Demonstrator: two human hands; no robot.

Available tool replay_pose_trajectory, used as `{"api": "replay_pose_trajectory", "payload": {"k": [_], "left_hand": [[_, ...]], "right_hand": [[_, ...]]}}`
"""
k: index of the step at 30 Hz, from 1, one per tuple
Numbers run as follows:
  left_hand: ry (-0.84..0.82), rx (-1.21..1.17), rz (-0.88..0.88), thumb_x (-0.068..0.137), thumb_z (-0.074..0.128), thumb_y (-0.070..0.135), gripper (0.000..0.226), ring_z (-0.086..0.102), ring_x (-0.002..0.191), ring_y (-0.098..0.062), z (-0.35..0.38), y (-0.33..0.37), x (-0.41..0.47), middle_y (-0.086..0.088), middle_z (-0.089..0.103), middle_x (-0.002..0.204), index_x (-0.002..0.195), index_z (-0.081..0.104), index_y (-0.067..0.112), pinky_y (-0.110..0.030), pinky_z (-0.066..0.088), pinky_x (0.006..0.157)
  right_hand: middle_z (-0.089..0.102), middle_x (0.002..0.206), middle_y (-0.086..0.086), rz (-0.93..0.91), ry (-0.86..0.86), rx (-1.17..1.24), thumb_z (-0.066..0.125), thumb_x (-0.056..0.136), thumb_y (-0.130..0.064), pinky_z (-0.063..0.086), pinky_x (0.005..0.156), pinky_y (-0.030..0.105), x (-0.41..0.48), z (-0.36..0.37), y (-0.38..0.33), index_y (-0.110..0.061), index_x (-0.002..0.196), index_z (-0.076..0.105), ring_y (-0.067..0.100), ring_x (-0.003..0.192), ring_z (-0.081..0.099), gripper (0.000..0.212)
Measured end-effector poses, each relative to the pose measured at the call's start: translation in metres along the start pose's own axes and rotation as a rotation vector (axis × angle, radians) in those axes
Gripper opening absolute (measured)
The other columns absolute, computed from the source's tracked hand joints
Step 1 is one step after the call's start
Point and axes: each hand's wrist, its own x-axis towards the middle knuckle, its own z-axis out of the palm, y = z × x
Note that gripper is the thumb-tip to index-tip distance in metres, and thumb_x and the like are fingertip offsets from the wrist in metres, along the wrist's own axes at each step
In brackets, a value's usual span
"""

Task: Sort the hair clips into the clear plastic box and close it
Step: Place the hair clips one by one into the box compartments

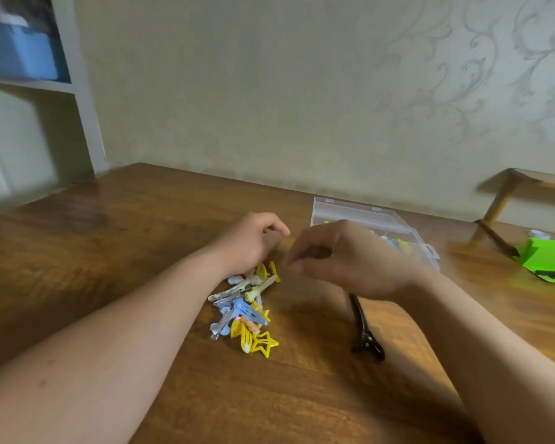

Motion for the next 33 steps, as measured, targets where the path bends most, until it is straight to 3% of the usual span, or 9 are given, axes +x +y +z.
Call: {"api": "replay_pose_trajectory", "payload": {"k": [4,7,12,17,22,33], "left_hand": [[0.015,-0.012,-0.018,0.1,0.059,0.014,0.026,0.066,0.083,-0.019,0.002,0.004,0.001,-0.008,0.079,0.106,0.097,0.074,0.036,-0.038,0.057,0.08],[-0.006,0.0,-0.022,0.104,0.055,0.017,0.026,0.072,0.097,-0.026,0.0,0.007,-0.004,-0.002,0.079,0.111,0.114,0.076,0.03,-0.037,0.056,0.083],[-0.001,0.004,-0.014,0.105,0.055,0.019,0.027,0.072,0.093,-0.026,-0.001,0.008,-0.006,0.0,0.077,0.104,0.117,0.077,0.028,-0.034,0.053,0.077],[-0.002,0.009,-0.02,0.105,0.056,0.021,0.026,0.072,0.09,-0.033,-0.001,0.006,-0.005,0.004,0.074,0.095,0.116,0.077,0.031,-0.047,0.059,0.082],[-0.003,0.013,-0.023,0.105,0.056,0.02,0.026,0.072,0.104,-0.037,0.0,0.005,-0.004,0.002,0.076,0.101,0.116,0.077,0.031,-0.051,0.059,0.09],[-0.006,0.021,-0.034,0.104,0.054,0.027,0.027,0.074,0.11,-0.032,0.001,0.001,-0.001,0.01,0.074,0.115,0.115,0.075,0.039,-0.056,0.06,0.099]], "right_hand": [[0.077,0.093,-0.01,-0.069,-0.36,0.042,0.08,0.094,-0.029,0.058,0.08,0.029,-0.006,0.005,-0.03,-0.026,0.1,0.079,0.004,0.084,0.071,0.006],[0.076,0.092,-0.008,-0.055,-0.513,0.014,0.083,0.092,-0.031,0.052,0.072,0.019,-0.009,0.011,-0.042,-0.027,0.103,0.078,-0.001,0.079,0.068,0.012],[0.074,0.091,-0.009,-0.024,-0.485,-0.079,0.086,0.088,-0.039,0.049,0.066,0.018,-0.01,0.017,-0.045,-0.033,0.108,0.074,0.001,0.076,0.066,0.024],[0.071,0.092,-0.01,0.006,-0.477,-0.108,0.084,0.087,-0.045,0.053,0.07,0.025,-0.011,0.017,-0.05,-0.034,0.111,0.073,0.005,0.082,0.067,0.029],[0.068,0.086,-0.015,0.007,-0.491,-0.145,0.082,0.09,-0.042,0.043,0.063,0.013,-0.011,0.019,-0.054,-0.031,0.111,0.074,-0.003,0.076,0.063,0.025],[0.072,0.094,-0.01,0.023,-0.509,-0.146,0.082,0.09,-0.043,0.056,0.076,0.028,-0.01,0.016,-0.046,-0.029,0.108,0.074,0.005,0.086,0.067,0.025]]}}
